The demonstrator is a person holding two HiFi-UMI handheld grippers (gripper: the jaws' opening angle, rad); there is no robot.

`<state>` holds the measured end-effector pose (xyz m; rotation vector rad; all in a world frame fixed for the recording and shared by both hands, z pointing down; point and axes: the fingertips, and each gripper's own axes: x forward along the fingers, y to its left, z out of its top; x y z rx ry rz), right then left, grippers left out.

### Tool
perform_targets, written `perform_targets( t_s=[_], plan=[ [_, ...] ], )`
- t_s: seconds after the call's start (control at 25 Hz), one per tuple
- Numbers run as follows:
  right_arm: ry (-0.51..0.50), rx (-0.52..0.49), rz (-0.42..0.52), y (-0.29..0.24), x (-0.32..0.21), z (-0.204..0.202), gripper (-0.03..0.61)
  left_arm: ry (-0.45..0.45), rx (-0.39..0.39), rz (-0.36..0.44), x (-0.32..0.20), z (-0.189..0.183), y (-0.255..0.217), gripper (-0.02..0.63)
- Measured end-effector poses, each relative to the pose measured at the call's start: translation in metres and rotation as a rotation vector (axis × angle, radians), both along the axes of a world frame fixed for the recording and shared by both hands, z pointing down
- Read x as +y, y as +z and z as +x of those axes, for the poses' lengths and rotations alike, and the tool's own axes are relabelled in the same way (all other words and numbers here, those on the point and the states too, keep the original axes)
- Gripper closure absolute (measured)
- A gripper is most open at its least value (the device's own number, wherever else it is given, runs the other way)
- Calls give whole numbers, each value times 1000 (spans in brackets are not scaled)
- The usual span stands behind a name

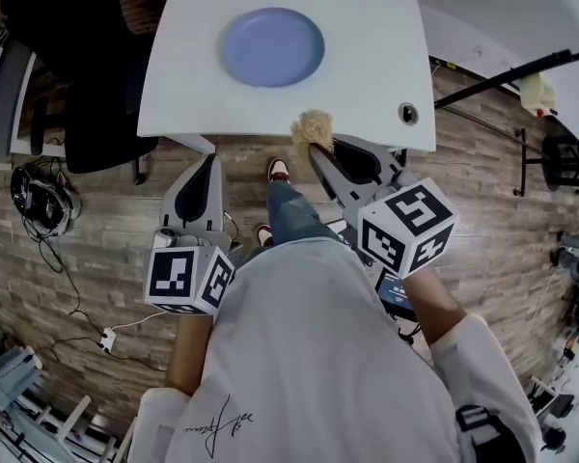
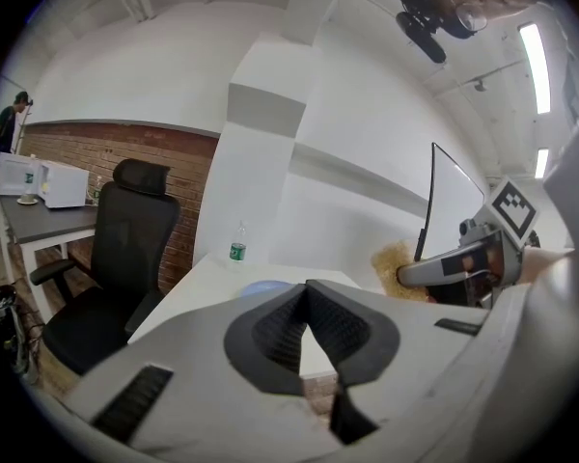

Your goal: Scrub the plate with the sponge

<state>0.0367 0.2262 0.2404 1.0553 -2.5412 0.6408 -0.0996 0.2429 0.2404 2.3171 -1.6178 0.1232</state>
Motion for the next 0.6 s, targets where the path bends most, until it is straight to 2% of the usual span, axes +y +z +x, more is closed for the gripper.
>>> perform_targets(
  t_s=[0.32, 0.6],
  plan=[
    [-4, -18, -17, 2, -72, -6, 532, 29, -4, -14, -78, 2, -4, 600],
    [-7, -94, -44, 1, -127, -10, 532, 63, -5, -13, -138, 11, -3, 600]
  ],
)
